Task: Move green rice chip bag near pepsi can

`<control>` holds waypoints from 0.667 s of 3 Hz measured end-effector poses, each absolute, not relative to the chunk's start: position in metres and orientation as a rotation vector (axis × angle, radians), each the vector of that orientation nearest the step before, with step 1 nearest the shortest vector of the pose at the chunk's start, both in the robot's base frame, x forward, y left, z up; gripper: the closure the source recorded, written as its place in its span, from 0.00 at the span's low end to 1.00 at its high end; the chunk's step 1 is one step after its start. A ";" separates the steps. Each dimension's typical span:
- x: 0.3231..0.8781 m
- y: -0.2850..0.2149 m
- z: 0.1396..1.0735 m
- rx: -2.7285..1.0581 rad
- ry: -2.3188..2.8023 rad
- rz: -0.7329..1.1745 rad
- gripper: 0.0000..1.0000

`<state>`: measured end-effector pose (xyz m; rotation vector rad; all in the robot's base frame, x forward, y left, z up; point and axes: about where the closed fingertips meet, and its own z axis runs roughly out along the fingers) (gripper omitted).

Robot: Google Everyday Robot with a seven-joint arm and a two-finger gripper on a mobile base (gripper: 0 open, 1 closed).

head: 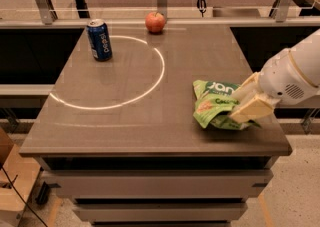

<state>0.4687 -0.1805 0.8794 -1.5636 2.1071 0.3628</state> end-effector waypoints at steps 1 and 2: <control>0.484 -0.166 0.902 -1.620 2.030 0.330 1.00; 0.507 -0.142 0.938 -1.649 1.932 0.344 1.00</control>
Offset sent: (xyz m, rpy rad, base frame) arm 0.0754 0.0674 0.1222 0.0966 -0.2007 0.1751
